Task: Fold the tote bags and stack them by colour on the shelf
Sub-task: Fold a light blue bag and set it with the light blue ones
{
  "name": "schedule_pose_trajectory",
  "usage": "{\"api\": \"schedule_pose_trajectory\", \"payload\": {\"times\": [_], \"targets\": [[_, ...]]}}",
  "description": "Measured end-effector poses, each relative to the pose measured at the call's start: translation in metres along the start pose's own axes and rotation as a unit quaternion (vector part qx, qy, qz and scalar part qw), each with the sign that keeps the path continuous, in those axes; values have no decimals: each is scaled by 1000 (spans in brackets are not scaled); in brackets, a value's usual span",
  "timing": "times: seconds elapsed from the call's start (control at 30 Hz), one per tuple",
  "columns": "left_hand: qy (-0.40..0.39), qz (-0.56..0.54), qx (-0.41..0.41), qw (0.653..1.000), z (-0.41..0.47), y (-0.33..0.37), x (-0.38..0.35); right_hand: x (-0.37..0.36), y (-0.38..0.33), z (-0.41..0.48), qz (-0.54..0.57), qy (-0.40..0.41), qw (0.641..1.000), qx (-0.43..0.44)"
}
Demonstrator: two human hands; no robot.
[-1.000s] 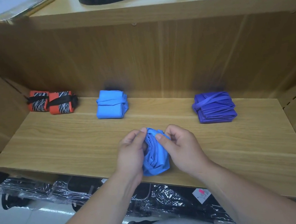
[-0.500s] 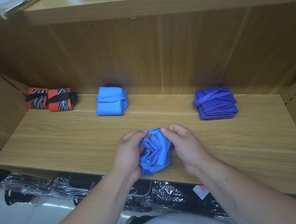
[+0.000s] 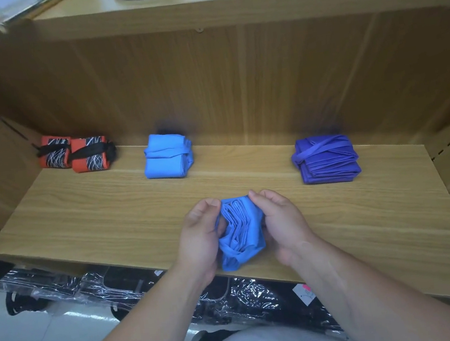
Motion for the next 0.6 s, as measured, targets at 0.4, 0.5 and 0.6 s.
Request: {"api": "schedule_pose_trajectory", "payload": {"times": [0.4, 0.5, 0.6], "targets": [[67, 62, -32, 995, 8, 0, 3, 3, -7, -6, -150, 61, 968, 194], [74, 144, -83, 983, 7, -4, 2, 5, -10, -12, -219, 31, 947, 231], [82, 217, -128, 964, 8, -8, 0, 7, -16, -19, -192, -21, 964, 182]]}}
Point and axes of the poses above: each hand's wrist, its own z-axis towards the middle knuckle, its own x-axis out of the back of the hand, y = z × x, the point moved 4 cm from there along z, towards the middle knuckle, and after that the axes turned 15 degrees about z, right-handed, at the moved point
